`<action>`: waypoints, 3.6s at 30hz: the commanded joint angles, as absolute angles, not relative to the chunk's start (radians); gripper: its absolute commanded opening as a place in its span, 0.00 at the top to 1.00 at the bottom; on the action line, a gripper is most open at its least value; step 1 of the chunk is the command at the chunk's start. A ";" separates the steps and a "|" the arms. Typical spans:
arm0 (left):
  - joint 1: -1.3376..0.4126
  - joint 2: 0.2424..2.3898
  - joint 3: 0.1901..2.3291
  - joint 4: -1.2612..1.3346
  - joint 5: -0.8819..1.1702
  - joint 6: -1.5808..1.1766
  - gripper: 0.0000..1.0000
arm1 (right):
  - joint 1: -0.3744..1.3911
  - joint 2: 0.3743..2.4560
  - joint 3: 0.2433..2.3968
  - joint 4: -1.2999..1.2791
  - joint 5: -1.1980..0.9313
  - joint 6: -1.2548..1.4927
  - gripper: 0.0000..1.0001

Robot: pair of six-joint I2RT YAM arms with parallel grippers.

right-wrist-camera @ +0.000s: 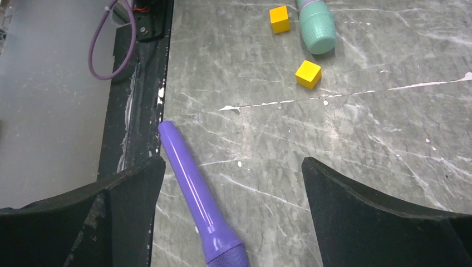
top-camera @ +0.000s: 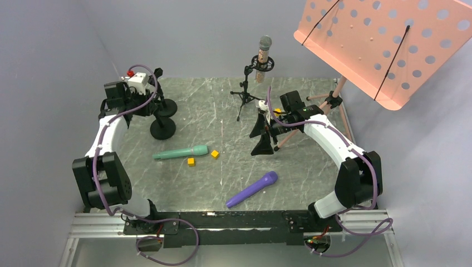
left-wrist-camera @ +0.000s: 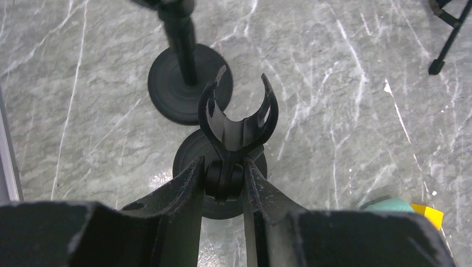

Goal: Attach the microphones to the stand

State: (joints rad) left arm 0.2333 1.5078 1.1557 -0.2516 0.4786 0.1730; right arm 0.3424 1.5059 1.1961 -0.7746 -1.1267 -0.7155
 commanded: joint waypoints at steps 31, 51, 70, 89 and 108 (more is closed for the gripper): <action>-0.487 1.524 1.295 -0.077 0.540 0.077 1.00 | 0.307 1.470 1.245 -0.822 -1.113 -0.808 0.00; -0.586 1.574 1.263 -0.123 0.413 0.104 0.93 | 0.308 1.475 1.246 -0.830 -1.117 -0.816 0.00; -0.593 1.326 1.113 -0.130 0.253 0.032 0.07 | 0.296 1.482 1.247 -0.839 -1.105 -0.831 0.00; -0.683 1.057 0.718 -0.159 0.392 -0.233 0.02 | 0.250 1.472 1.235 -0.812 -1.092 -0.804 0.00; -1.105 1.468 0.679 0.251 0.216 -0.012 0.02 | 0.216 1.491 1.232 -0.813 -1.098 -0.800 0.00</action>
State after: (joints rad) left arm -1.0687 1.4239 0.6090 0.1619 0.2493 -0.0586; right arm 0.2222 1.5051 1.2076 -0.8295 -1.0790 -0.7815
